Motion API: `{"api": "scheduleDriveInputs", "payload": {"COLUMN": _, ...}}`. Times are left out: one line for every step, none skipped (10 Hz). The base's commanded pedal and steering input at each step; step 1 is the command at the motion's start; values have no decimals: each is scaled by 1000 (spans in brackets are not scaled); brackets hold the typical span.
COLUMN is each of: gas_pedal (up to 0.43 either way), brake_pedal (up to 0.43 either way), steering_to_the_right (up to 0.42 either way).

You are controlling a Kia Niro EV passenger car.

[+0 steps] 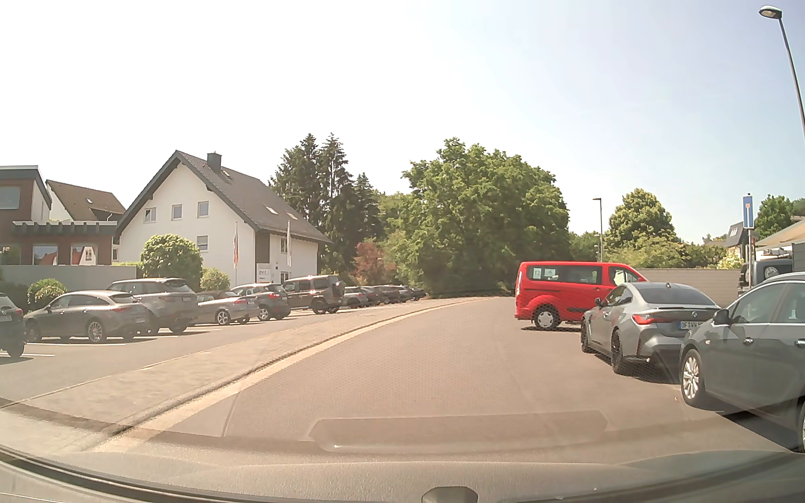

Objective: Follow the waypoints while adhering to traffic rules and regulations

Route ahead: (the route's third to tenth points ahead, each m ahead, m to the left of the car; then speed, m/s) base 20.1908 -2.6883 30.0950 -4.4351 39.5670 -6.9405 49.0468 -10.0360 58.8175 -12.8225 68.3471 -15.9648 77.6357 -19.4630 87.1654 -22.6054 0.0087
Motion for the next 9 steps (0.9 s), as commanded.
{"api": "scheduleDriveInputs", "payload": {"gas_pedal": 0, "brake_pedal": 268, "steering_to_the_right": 12}}
{"api": "scheduleDriveInputs", "payload": {"gas_pedal": 0, "brake_pedal": 274, "steering_to_the_right": 11}}
{"api": "scheduleDriveInputs", "payload": {"gas_pedal": 0, "brake_pedal": 274, "steering_to_the_right": 12}}
{"api": "scheduleDriveInputs", "payload": {"gas_pedal": 0, "brake_pedal": 274, "steering_to_the_right": 12}}
{"api": "scheduleDriveInputs", "payload": {"gas_pedal": 0, "brake_pedal": 268, "steering_to_the_right": 12}}
{"api": "scheduleDriveInputs", "payload": {"gas_pedal": 0, "brake_pedal": 274, "steering_to_the_right": 12}}
{"api": "scheduleDriveInputs", "payload": {"gas_pedal": 0, "brake_pedal": 274, "steering_to_the_right": 12}}
{"api": "scheduleDriveInputs", "payload": {"gas_pedal": 0, "brake_pedal": 274, "steering_to_the_right": 12}}
{"api": "scheduleDriveInputs", "payload": {"gas_pedal": 0, "brake_pedal": 268, "steering_to_the_right": 12}}
